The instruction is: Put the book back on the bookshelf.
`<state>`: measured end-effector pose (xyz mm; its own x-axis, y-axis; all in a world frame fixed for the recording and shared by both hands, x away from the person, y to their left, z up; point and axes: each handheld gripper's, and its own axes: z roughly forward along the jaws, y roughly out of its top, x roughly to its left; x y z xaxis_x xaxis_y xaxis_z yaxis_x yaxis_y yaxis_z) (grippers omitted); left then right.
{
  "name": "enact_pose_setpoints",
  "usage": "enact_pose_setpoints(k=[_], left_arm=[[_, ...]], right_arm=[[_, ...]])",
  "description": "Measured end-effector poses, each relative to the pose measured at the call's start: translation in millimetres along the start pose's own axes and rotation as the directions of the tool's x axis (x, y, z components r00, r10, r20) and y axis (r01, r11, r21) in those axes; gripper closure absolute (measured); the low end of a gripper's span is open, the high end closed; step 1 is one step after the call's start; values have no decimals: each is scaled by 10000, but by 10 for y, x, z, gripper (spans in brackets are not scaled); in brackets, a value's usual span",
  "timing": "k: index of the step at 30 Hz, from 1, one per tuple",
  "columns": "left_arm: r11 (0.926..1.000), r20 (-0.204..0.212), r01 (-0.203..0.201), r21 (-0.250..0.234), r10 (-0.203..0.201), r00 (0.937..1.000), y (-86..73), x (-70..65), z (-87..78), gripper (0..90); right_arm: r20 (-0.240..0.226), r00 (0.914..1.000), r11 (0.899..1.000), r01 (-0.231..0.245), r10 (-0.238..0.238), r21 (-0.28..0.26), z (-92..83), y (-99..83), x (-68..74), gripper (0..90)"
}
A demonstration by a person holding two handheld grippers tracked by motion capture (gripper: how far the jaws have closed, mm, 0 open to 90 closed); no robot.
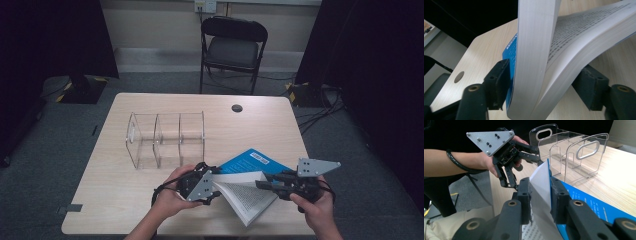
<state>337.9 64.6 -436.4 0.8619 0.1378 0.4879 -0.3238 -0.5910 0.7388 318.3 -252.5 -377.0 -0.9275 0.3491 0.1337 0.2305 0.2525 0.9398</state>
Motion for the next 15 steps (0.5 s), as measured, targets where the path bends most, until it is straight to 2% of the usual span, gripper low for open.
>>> enact_pose_setpoints(k=[2,5,10,12,14,15], left_arm=[[9998,10,-170,78,170,9999,12,-18,0,368],[9999,-34,-112,97,113,9999,24,-34,-7,400],[9998,-59,192,-5,-192,9998,18,-30,-10,431],[9995,-48,276,143,-276,9996,22,-50,-6,437],[9994,-88,313,153,-312,9995,26,-62,5,438],[9992,-119,378,118,-376,9992,31,-62,11,438]], right_arm=[[-34,10000,10000,-1,1,5,8,1,1,730],[-32,10000,10000,-80,80,-48,10,5,-1,721],[86,9999,9999,-62,63,-131,25,-4,24,695],[73,9999,9998,-97,99,-170,30,-16,42,677],[-72,9996,9994,-269,267,-211,33,-31,54,636],[-83,9995,9991,-320,318,-286,36,-40,65,576]])
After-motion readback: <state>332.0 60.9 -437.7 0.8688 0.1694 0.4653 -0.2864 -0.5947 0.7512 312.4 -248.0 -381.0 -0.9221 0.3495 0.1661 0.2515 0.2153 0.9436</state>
